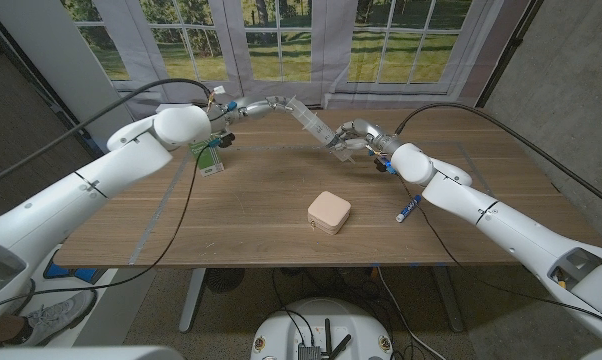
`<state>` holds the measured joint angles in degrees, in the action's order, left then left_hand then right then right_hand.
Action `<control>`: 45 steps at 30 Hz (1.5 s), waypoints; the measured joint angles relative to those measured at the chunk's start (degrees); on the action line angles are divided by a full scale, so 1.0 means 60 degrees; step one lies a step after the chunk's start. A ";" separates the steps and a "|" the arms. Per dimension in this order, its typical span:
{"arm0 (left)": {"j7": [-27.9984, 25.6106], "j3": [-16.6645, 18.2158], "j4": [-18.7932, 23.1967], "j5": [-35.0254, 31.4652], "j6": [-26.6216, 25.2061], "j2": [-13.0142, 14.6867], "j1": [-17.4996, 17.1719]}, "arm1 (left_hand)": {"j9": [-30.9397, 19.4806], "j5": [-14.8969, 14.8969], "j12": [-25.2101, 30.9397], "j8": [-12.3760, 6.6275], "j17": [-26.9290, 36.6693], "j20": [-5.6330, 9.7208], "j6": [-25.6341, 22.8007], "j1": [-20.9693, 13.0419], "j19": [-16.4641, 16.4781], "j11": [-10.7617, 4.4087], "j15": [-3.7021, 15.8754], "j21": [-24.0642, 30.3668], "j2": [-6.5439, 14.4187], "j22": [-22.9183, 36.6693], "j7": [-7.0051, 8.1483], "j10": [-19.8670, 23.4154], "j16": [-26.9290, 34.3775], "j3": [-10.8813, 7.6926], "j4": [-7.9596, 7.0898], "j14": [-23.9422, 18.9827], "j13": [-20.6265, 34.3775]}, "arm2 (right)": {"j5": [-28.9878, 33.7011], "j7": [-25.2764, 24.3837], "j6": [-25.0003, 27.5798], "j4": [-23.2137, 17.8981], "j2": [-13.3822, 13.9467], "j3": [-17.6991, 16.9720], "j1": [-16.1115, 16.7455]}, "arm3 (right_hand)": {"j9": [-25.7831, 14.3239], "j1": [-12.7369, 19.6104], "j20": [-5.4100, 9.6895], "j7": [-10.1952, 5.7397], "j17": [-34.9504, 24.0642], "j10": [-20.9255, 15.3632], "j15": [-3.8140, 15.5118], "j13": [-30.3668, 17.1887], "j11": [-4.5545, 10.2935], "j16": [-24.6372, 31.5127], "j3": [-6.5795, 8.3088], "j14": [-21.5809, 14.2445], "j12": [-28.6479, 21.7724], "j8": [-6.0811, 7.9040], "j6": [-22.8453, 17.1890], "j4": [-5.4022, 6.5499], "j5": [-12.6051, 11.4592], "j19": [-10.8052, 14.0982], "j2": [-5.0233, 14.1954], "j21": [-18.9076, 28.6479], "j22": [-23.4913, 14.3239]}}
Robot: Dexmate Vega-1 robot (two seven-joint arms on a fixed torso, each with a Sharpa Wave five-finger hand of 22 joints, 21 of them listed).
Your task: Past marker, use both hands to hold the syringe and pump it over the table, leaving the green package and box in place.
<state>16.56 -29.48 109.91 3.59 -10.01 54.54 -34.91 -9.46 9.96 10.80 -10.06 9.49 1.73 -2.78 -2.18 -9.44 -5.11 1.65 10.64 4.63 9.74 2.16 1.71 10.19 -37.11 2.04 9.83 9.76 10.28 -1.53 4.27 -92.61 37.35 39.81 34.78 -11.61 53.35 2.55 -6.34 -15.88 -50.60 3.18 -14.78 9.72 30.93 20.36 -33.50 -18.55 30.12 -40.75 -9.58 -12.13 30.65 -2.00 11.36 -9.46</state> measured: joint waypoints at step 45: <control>0.0132 -0.0131 0.0109 -0.0035 0.0064 -0.0083 -0.0104 | -0.0056 0.0038 0.0001 -0.0058 -0.0024 0.0000 -0.0277 0.0000 0.0000 -0.0016 0.0050 0.0000 0.0000 0.0000 0.0132 0.0090 -0.0006 -0.0080 -0.0078 -0.0051 0.0018 | 0.0130 -0.0135 -0.0156 -0.0164 -0.0067 -0.0035 0.0081 | 0.0006 -0.0001 0.0067 -0.0001 -0.0036 0.0000 0.0000 -0.0060 0.0000 -0.0108 -0.0082 0.0001 0.0100 -0.0053 0.0001 0.0028 -0.0042 0.0067 0.0001 0.0000 0.0000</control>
<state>17.36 -30.27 110.56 3.38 -9.62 54.04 -35.54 -9.80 10.19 10.81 -10.40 9.34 1.73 -4.44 -2.18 -9.44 -5.21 1.96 10.64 4.63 9.74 2.95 2.25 10.15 -37.58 1.57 9.52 9.86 11.06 -2.34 3.33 -93.60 36.95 39.60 35.26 -11.57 53.34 2.95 -6.34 -16.10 -50.60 3.18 -15.14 9.72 30.29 19.87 -33.50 -17.95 29.80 -40.74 -9.41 -12.38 31.05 -2.00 11.36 -9.46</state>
